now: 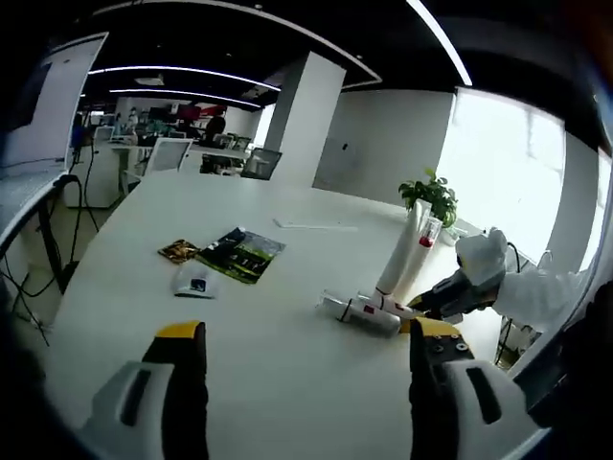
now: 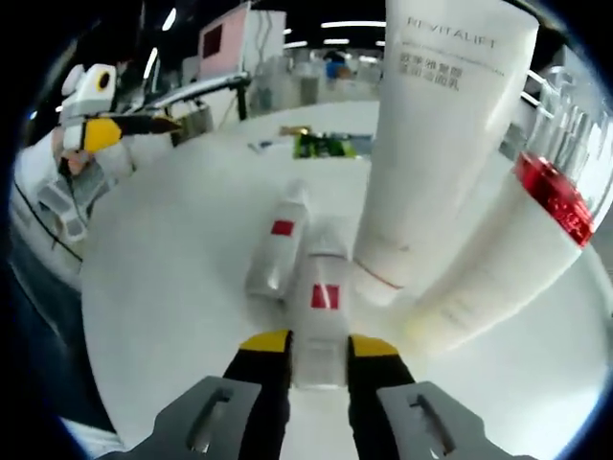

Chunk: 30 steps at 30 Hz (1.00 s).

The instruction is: Arrange the skincare products in the storage area until every visible bottle or jar stands upright without overlapping.

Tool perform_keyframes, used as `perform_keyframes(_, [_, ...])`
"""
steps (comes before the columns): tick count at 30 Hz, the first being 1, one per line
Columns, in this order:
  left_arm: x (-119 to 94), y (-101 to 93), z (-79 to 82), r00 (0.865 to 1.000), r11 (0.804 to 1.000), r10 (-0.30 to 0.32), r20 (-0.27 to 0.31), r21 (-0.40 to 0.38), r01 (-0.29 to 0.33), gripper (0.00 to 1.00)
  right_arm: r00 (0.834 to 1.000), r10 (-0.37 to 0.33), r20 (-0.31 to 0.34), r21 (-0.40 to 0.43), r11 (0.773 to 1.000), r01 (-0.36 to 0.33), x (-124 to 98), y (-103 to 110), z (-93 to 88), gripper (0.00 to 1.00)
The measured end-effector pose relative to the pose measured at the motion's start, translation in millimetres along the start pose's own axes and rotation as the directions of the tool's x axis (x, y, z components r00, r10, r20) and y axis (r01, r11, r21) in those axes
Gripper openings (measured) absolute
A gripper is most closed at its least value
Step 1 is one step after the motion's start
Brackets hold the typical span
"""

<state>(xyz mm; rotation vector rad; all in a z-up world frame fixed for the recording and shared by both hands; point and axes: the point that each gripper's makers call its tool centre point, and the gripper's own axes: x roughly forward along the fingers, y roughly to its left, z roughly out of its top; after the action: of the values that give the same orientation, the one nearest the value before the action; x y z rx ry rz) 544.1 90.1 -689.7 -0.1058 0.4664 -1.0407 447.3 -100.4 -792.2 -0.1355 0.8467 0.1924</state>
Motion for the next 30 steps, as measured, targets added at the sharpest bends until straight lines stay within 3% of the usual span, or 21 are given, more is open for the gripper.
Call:
perform_keyframes(11, [8, -21.3, -2.4, 1.000, 0.996, 0.003, 0.029, -0.085, -0.001, 0.82, 0.998, -0.027, 0.048, 0.061, 0.998, 0.024, -16, 0, 1.6, 0.13])
perform_keyframes(17, [17, -42.1, -6.4, 0.999, 0.989, -0.028, 0.022, -0.146, 0.031, 0.73, 0.997, -0.035, 0.072, 0.083, 0.996, 0.029, -23, 2, -2.0, 0.12])
perform_keyframes(23, [30, -58.3, -18.3, 0.999, 0.984, -0.039, -0.011, -0.174, 0.037, 0.72, 0.995, 0.017, 0.096, 0.204, 0.978, -0.036, -31, 9, -6.6, 0.12])
perform_keyframes(25, [34, -64.9, -22.6, 0.998, 0.979, -0.058, -0.020, -0.199, 0.053, 0.67, 0.995, 0.018, 0.102, 0.231, 0.972, -0.042, -34, 9, -9.2, 0.12])
perform_keyframes(28, [42, -76.7, -32.1, 0.996, 0.950, -0.089, -0.032, -0.303, 0.075, 0.62, 0.990, 0.036, 0.136, 0.293, 0.953, -0.075, -39, 10, -9.1, 0.12])
perform_keyframes(30, [46, -79.9, -35.8, 0.995, 0.944, -0.094, -0.034, -0.320, 0.078, 0.60, 0.988, 0.042, 0.148, 0.319, 0.944, -0.088, -43, 10, -11.1, 0.12])
